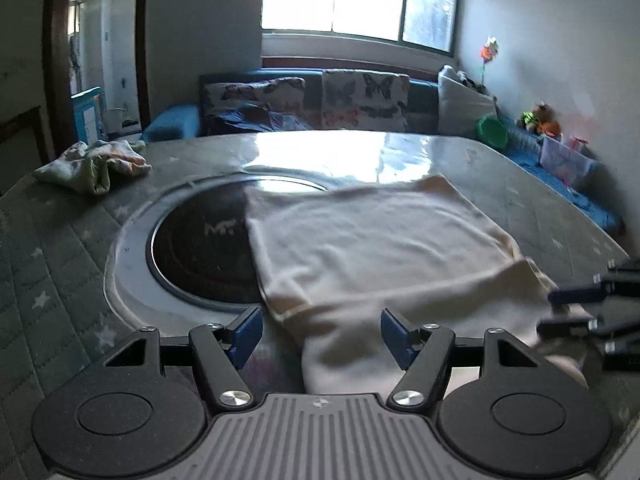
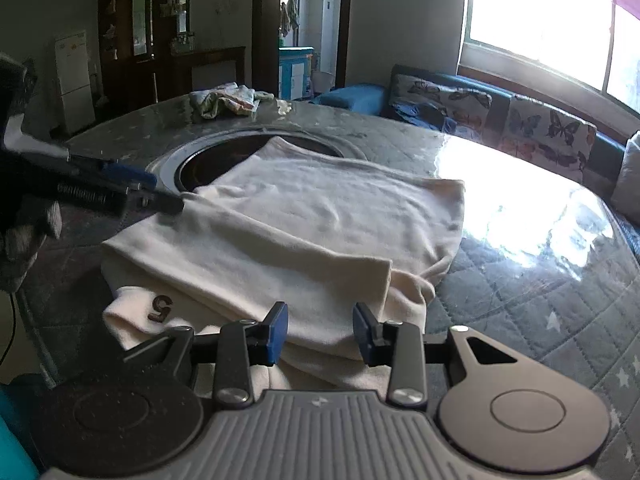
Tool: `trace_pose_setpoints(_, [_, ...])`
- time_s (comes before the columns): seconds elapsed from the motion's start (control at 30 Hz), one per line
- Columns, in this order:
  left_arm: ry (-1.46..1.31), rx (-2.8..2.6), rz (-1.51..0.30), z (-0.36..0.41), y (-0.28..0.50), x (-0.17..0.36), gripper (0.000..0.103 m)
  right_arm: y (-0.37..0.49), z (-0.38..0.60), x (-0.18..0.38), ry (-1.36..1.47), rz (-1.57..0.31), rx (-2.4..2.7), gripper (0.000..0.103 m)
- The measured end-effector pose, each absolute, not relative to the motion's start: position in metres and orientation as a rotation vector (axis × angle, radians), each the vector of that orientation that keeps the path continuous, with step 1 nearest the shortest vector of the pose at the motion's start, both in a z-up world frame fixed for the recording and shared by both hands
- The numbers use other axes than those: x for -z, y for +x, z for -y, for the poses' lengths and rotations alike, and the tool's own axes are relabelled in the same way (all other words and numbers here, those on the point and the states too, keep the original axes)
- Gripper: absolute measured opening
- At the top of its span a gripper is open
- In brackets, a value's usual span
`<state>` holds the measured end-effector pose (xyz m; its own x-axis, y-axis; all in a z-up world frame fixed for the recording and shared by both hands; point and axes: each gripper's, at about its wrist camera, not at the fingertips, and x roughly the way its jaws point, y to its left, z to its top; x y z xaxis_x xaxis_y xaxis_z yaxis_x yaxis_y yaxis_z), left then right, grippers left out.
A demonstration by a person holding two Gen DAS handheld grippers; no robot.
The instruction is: Fold clothes
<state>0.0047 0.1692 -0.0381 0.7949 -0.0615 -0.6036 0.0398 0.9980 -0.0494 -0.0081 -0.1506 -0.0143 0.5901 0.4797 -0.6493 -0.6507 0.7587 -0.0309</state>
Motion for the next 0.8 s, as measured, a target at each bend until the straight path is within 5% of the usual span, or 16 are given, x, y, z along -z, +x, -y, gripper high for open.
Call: trace_pose_setpoints(0.8, [0.054,0.084,-0.679,-0.179,-0.020,0.035,0.070,-0.013,0.148,0.010,-0.312,-0.666,-0.685,0.039])
